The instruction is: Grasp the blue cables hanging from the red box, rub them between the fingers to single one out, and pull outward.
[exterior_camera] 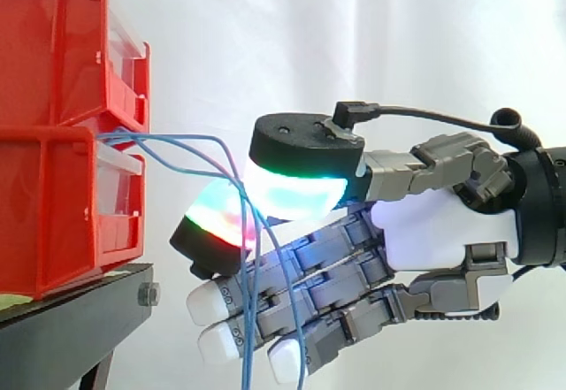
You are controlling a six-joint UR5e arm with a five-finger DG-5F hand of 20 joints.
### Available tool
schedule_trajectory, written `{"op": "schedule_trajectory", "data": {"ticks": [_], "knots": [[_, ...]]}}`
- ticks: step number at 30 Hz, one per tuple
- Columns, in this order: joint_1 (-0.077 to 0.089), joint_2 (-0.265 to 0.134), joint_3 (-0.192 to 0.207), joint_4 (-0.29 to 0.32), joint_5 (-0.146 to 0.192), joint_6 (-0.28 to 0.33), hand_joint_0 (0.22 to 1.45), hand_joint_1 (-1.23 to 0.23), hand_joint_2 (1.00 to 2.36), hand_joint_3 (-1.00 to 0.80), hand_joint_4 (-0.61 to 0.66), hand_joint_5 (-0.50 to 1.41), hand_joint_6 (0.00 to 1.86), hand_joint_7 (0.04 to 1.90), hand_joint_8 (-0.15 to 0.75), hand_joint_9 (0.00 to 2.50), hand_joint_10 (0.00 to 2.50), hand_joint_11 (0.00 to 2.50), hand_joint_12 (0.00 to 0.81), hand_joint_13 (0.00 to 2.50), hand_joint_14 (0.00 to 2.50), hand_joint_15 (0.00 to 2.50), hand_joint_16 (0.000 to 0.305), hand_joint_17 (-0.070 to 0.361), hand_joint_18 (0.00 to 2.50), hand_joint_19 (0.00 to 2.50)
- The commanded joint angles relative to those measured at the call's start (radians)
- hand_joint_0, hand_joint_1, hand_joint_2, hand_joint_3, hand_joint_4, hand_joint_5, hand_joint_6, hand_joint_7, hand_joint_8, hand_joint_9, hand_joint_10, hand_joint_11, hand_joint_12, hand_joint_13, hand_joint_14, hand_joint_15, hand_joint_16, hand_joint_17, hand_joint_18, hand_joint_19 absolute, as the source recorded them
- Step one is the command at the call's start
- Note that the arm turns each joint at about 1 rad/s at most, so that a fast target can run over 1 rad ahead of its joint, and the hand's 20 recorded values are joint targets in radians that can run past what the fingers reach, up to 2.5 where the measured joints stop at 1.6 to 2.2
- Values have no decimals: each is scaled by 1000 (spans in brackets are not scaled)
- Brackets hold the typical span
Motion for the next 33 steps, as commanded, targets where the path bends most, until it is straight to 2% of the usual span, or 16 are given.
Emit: {"op": "schedule_trajectory", "data": {"ticks": [1,5,12,20,30,33], "knots": [[0,-1,1,0,1,0,648,-819,1011,-330,203,-185,788,980,236,715,9,334,326,672,8,239,40,90,689,416],[0,0,0,0,-1,0,702,-922,1010,-357,197,-205,817,942,220,664,7,333,322,651,8,228,40,91,682,388],[0,0,1,0,-1,1,701,-967,1005,-435,200,-214,824,917,213,620,9,331,318,628,8,225,40,91,674,380],[0,0,3,0,-1,1,578,-836,1000,-500,221,-199,815,932,237,689,7,337,327,652,8,235,41,92,681,422],[0,0,4,0,1,6,561,-763,1000,-500,248,-167,797,984,252,772,7,346,338,698,8,237,40,91,712,432],[0,0,4,0,1,6,607,-765,1003,-447,239,-166,802,1023,250,774,9,341,332,704,8,244,39,88,714,429]]}}
